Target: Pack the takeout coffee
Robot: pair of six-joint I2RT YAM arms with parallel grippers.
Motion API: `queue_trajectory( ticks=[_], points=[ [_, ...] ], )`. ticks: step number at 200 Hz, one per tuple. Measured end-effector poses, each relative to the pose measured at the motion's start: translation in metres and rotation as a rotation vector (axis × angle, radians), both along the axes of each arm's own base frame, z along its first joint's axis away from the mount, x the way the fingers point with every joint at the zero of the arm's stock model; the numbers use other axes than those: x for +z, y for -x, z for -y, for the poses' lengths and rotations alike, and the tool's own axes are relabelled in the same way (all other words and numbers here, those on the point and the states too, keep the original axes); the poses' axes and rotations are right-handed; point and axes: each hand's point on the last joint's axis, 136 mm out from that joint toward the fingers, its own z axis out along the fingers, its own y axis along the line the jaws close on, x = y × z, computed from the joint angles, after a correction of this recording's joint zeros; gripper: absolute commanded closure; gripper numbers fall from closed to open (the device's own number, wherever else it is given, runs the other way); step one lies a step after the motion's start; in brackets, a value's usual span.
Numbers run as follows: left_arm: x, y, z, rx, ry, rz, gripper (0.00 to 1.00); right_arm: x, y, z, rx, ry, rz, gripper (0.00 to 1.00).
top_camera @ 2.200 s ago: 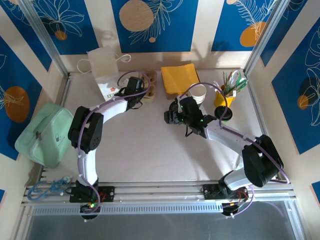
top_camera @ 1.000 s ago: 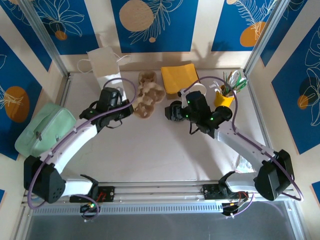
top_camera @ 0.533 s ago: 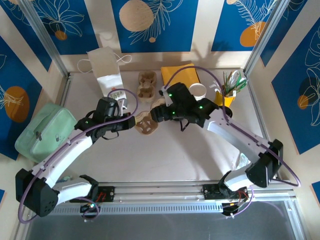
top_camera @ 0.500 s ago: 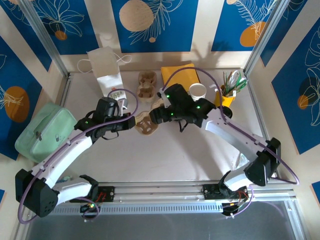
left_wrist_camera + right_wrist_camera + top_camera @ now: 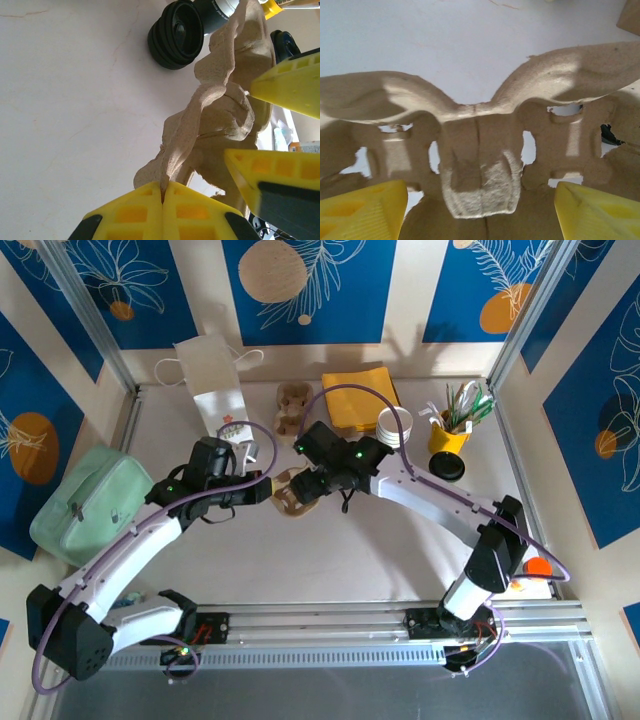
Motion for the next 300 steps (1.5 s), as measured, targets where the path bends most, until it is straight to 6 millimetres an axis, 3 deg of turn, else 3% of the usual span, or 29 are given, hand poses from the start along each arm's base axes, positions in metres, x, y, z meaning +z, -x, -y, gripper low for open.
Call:
queue_trajectory(
  ticks=[108,149,186,252,300],
  points=[
    [-0.002,0.001,0.001,-0.005,0.003,-0.006,0.99,-0.004,-0.005,-0.004,-0.006,0.007,0.003,0.36],
    [-0.002,0.001,0.001,-0.005,0.003,-0.006,0.99,-0.011,-0.007,-0.005,-0.007,0.018,-0.009,0.46],
    [-0.002,0.001,0.001,-0.005,0.002,-0.006,0.99,-0.021,-0.008,-0.006,-0.010,0.028,-0.033,0.46],
    [-0.002,0.001,0.001,-0.005,0.002,-0.006,0.99,-0.019,-0.009,-0.007,-0.011,0.025,-0.031,0.42],
    [-0.002,0.001,0.001,-0.005,0.003,-0.005,0.99,-0.019,-0.010,-0.006,-0.016,0.021,-0.034,0.52]
  ],
)
